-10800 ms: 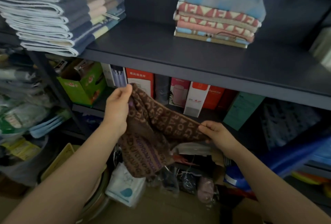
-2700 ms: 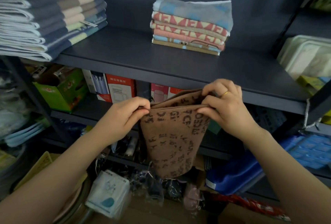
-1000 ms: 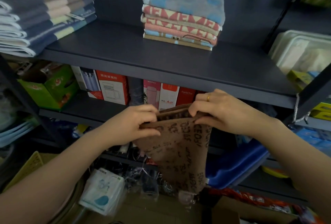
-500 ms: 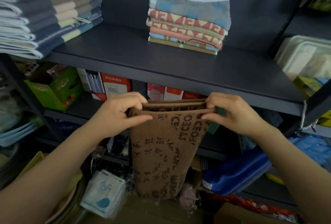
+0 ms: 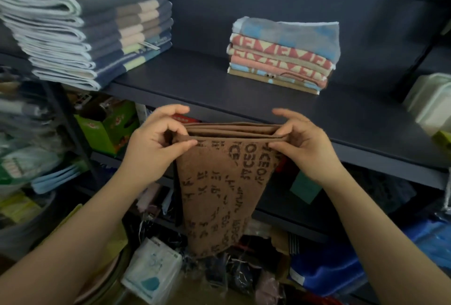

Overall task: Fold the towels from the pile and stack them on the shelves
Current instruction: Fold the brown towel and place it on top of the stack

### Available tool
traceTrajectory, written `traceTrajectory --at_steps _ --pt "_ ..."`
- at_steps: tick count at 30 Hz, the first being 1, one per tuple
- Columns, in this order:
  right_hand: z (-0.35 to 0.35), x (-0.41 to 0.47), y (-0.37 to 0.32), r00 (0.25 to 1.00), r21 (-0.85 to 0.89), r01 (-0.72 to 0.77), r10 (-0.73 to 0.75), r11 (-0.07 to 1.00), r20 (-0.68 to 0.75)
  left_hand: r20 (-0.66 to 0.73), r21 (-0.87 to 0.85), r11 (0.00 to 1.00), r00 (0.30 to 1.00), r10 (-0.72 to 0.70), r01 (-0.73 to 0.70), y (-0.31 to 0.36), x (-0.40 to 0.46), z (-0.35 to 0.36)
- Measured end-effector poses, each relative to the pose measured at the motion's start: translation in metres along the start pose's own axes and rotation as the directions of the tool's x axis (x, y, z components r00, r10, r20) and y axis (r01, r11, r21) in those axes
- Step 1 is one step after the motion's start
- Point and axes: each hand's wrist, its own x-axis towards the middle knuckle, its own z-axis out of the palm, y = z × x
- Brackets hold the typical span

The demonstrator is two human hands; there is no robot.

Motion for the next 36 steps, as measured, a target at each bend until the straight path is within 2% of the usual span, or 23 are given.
traceTrajectory --at_steps 3,6,10,13,16,22,25,27,30,32,36 --pt "0.019 0.022 -0.015 0.998 0.084 -0.010 0.006 0.996 0.055 -0.064 -0.198 0.971 0.986 -0.152 0.137 -0.008 0.006 -0.020" --pt "0.038 0.047 -0.030 0.997 0.208 -0.047 0.033 0.977 0.069 -0.128 -0.388 0.905 0.962 -0.240 0.174 -0.011 0.016 -0.047" --pt "0.063 0.086 -0.053 0.992 0.259 -0.035 0.003 0.965 0.123 -0.172 -0.469 0.847 0.915 -0.365 0.250 -0.017 0.034 -0.083" --pt "0.088 0.116 -0.070 0.985 0.448 -0.098 0.022 0.888 0.172 -0.163 -0.520 0.799 0.884 -0.438 0.300 -0.023 0.049 -0.113" --pt "0.116 0.147 -0.090 0.990 0.556 -0.070 -0.009 0.828 0.139 -0.145 -0.544 0.784 0.888 -0.437 0.298 -0.031 0.064 -0.142" --pt "0.157 0.208 -0.134 0.997 0.587 0.073 -0.074 0.806 -0.023 -0.210 -0.495 0.836 0.902 -0.378 0.236 -0.041 0.117 -0.202" --pt "0.173 0.243 -0.157 0.994 0.651 0.099 -0.045 0.752 -0.099 -0.292 -0.435 0.876 0.887 -0.357 0.209 -0.044 0.153 -0.228" --pt "0.181 0.264 -0.173 0.992 0.704 0.086 0.003 0.705 -0.124 -0.301 -0.405 0.897 0.900 -0.315 0.178 -0.048 0.167 -0.243" --pt "0.192 0.293 -0.191 0.991 0.749 0.081 0.026 0.658 -0.130 -0.162 -0.264 0.944 0.956 -0.246 0.198 -0.066 0.169 -0.256" --pt "0.197 0.312 -0.197 0.992 0.745 0.070 0.030 0.663 -0.121 -0.124 -0.177 0.964 0.967 -0.221 0.197 -0.081 0.169 -0.257" --pt "0.193 0.353 -0.194 0.976 0.782 -0.076 0.207 0.619 -0.069 -0.259 -0.113 0.984 0.953 -0.160 0.134 -0.088 0.207 -0.262"
